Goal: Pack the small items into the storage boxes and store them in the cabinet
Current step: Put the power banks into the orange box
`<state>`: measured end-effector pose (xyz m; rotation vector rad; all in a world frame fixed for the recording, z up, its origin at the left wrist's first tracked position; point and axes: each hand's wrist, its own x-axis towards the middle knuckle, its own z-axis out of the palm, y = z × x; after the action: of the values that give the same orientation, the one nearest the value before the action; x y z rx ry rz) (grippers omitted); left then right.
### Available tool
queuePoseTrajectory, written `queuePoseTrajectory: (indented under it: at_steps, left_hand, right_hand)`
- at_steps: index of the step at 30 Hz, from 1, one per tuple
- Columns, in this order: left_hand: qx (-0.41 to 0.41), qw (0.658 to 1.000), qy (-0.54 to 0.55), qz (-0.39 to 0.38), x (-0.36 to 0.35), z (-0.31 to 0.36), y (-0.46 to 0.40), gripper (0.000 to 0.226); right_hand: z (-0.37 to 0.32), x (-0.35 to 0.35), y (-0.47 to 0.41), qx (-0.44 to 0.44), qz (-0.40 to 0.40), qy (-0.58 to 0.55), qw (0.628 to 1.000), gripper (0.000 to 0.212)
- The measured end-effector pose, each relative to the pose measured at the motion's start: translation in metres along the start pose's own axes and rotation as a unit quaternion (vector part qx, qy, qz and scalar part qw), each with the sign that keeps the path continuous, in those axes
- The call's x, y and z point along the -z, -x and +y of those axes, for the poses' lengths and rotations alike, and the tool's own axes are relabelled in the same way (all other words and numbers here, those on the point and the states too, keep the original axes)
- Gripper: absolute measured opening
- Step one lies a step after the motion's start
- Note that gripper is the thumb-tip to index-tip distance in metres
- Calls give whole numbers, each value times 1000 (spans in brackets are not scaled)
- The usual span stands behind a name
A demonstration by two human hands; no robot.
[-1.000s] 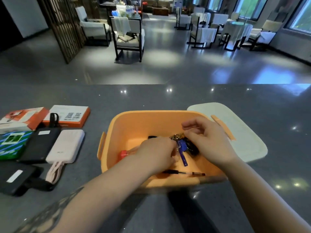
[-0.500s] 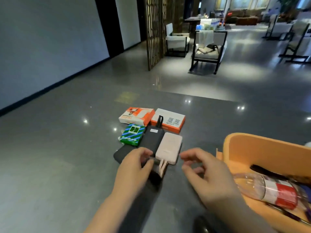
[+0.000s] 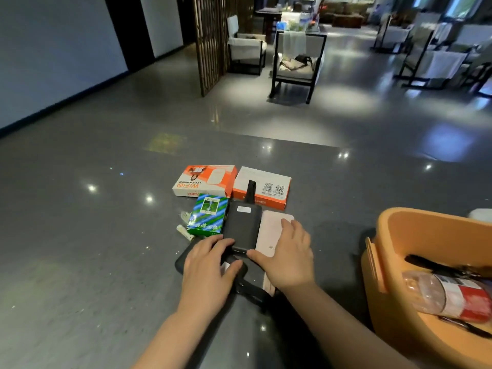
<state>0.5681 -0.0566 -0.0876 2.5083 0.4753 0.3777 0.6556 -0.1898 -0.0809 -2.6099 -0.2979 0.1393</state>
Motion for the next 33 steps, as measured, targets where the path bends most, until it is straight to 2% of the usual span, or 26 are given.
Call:
queuePoseTrajectory:
  at_steps: [4, 8, 12, 16, 19, 21, 24, 26, 28, 33]
  left_hand:
    - [-16, 1000, 8, 7, -3, -2, -5, 45]
    - [-24, 1000, -2, 4, -11, 13, -26, 54]
    - [1, 998, -64, -16, -26, 27, -49, 76]
    - [39, 996, -77, -39, -32, 34, -66, 82]
    - [36, 994, -92, -51, -33, 34, -70, 83]
    - [35, 992, -92, -75, -33, 32, -69, 88]
    - [29, 989, -94, -108, -31, 25, -63, 96]
    - [33, 989, -90, -114, -27, 18, -60, 99]
    - [47, 989, -81, -118, -21, 11, -59, 101]
    - [67, 987, -73, -129, -10, 9, -58, 104]
  right_hand:
    - [14, 14, -10, -34, -38, 4, 999, 92]
    - [22, 24, -14, -39, -36, 16, 998, 73]
    - [18, 22, -15, -44, -30, 55, 997, 79]
    - [25, 26, -11, -88, -27, 96, 991, 88]
    - [27, 27, -3, -125, -29, 73, 989, 108]
    - [30, 29, 7, -128, -32, 45, 990, 103]
    - [38, 41, 24, -7, -45, 170, 984, 71]
    - [47, 51, 29, 69, -38, 211, 974, 74]
    - [51, 57, 26, 132, -80, 219, 963, 75]
    - [45, 55, 7, 195, -142, 262, 934, 93]
